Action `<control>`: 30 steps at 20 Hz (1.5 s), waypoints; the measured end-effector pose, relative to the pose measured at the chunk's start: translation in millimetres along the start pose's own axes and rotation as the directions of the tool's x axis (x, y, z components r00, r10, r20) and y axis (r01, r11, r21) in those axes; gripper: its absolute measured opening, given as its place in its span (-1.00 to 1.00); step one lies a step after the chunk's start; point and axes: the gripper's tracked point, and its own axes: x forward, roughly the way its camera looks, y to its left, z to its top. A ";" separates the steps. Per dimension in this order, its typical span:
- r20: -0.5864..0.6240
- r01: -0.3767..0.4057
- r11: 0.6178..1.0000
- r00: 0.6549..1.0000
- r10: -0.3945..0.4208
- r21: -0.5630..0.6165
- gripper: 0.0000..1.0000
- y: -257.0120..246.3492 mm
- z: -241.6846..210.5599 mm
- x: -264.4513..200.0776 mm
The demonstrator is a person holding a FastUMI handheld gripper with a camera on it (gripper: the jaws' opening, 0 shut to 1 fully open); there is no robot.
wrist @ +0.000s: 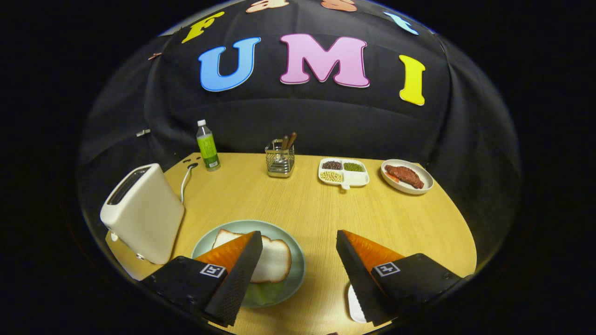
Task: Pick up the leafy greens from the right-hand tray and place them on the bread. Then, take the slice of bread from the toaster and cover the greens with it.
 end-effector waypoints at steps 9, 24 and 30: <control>0.282 -0.028 0.994 0.958 0.055 -0.101 0.98 -8.4 124.7 -88.9; 0.472 -0.106 0.974 0.861 0.190 -0.198 0.96 56.4 191.4 -213.2; 0.476 -0.073 0.981 0.866 0.151 -0.178 0.96 52.6 179.3 -228.2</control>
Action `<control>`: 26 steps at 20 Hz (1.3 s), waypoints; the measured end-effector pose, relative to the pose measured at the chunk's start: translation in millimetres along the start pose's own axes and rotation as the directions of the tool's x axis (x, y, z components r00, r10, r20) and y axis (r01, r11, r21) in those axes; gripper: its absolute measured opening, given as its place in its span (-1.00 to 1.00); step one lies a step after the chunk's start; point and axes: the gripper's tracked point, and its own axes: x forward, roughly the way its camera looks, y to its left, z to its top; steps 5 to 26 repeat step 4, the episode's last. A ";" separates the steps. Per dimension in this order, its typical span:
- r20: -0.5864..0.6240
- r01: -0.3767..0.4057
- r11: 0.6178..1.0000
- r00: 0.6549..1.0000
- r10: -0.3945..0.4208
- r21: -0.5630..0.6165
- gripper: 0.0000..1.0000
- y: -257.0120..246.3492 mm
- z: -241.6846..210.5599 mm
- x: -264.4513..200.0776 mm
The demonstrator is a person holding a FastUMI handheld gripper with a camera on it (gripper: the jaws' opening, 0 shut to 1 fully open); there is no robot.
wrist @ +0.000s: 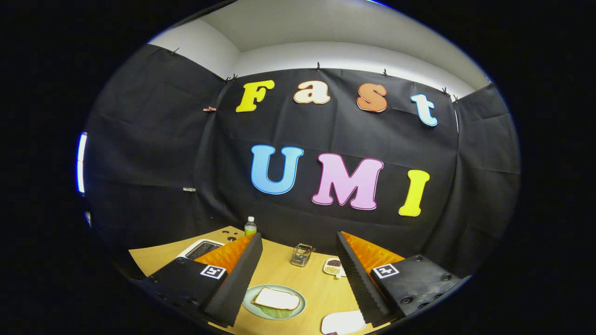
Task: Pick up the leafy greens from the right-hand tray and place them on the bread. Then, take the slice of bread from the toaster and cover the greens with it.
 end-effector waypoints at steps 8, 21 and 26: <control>-0.006 0.006 1.000 1.000 -0.006 -0.017 0.96 -0.7 -0.6 -3.1; -0.006 0.006 1.000 1.000 -0.006 -0.017 0.96 -0.7 -0.6 -3.1; -0.006 0.006 1.000 1.000 -0.006 -0.017 0.96 -0.7 -0.6 -3.1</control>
